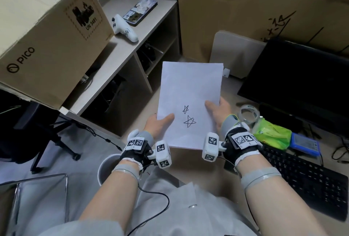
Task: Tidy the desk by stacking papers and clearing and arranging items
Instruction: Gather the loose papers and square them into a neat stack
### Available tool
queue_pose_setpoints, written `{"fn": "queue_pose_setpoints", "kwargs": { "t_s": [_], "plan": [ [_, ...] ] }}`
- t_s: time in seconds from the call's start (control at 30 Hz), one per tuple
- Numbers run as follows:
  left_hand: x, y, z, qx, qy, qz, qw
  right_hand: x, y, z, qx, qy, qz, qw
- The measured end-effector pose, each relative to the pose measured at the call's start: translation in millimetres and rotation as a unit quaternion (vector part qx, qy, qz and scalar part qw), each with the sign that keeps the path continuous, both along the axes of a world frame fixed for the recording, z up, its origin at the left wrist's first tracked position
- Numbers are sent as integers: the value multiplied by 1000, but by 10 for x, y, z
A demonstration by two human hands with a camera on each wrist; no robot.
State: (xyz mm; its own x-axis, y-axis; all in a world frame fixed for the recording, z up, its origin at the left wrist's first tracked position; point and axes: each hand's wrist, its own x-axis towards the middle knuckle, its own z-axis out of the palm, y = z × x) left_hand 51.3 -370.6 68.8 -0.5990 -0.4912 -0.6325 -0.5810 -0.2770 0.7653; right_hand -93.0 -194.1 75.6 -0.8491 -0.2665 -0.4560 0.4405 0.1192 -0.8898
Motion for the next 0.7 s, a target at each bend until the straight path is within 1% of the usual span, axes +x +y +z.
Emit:
{"fn": "queue_pose_setpoints", "kwargs": {
  "t_s": [0.07, 0.2, 0.3, 0.43, 0.5, 0.57, 0.63, 0.7],
  "plan": [
    [-8, 11, 68, -11, 4, -19, 1000, 13, 14, 31, 2, -4, 9, 1000],
    [-50, -25, 62, -43, 28, 10, 999, 30, 42, 74, 6, -25, 66, 998],
    [-80, -59, 45, -54, 34, 22, 998, 69, 54, -11, 43, -37, 113, 992],
    [-93, -93, -1, -45, 11, -8, 999, 104, 53, -48, 77, -21, 128, 989],
    [-108, -75, 38, -49, 11, 4, 999, 107, 63, 28, 74, -21, 127, 989],
    [-162, -68, 75, -77, 8, 10, 997, 73, 79, 51, 80, -27, 131, 988],
    [-218, -84, 73, -101, 0, 6, 995, 43, 85, 31, 116, -27, 162, 980],
    [-294, -110, 57, -120, -13, -5, 993, -7, 83, -50, 147, -45, 182, 971]
  ]
}}
